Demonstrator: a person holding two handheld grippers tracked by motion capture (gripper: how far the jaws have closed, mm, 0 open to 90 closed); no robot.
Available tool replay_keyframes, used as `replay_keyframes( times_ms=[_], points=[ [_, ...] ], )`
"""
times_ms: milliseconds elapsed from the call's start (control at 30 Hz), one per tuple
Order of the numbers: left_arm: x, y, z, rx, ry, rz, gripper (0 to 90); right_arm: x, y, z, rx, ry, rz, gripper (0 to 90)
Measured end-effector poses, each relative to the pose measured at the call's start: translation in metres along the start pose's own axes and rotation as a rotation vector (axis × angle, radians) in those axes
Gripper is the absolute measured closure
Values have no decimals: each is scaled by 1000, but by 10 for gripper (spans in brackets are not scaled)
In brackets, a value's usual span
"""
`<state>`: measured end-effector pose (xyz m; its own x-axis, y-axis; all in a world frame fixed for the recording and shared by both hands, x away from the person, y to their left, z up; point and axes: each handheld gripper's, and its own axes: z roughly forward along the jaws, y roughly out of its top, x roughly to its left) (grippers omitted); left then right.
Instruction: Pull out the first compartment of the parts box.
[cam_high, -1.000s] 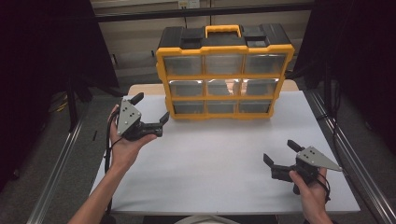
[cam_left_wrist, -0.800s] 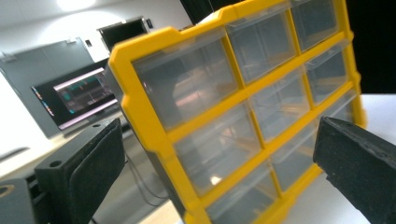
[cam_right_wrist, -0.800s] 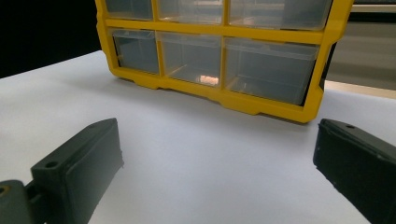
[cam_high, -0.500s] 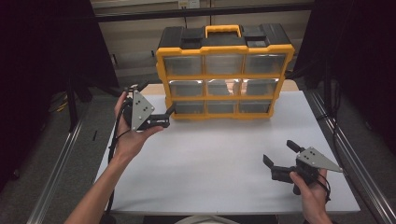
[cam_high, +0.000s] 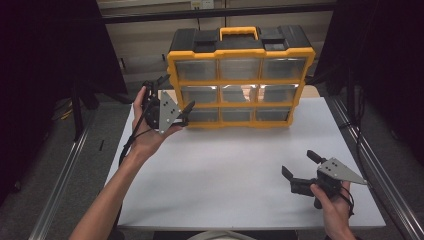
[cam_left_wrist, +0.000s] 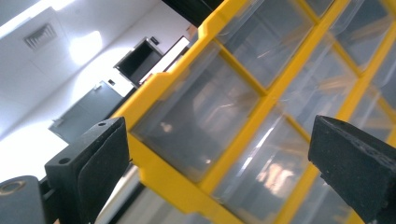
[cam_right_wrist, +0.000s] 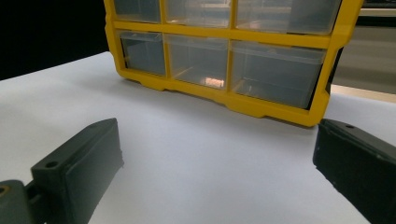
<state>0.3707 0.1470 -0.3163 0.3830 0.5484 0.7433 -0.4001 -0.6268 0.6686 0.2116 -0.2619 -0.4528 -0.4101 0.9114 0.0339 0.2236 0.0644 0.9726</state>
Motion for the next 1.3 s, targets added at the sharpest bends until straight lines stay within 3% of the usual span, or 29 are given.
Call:
replay_keyframes(
  times_ms=[133,233,367,467,633,733,967,1033,1167,1300],
  points=[
    [1,-3,2,33,30,118,67,1,0,0,-2,1,1,7],
    [3,-4,5,57,45,168,74,0,0,0,2,0,2,7],
    [7,-3,9,62,62,202,88,1,0,0,1,5,2,7],
    [7,2,13,74,89,270,97,0,0,0,1,5,-2,8],
    [7,6,22,68,85,319,126,1,0,0,0,4,0,9],
    [3,4,28,102,82,384,171,1,0,0,-1,6,1,9],
    [-2,-1,38,156,130,523,223,2,0,0,3,10,-14,10],
    [-3,-2,41,158,127,553,252,2,0,1,-1,4,-19,11],
    [-4,-3,46,161,143,561,264,2,0,1,-6,5,-24,16],
    [-4,-7,53,174,148,608,309,3,0,1,-7,5,-23,17]
  ],
)
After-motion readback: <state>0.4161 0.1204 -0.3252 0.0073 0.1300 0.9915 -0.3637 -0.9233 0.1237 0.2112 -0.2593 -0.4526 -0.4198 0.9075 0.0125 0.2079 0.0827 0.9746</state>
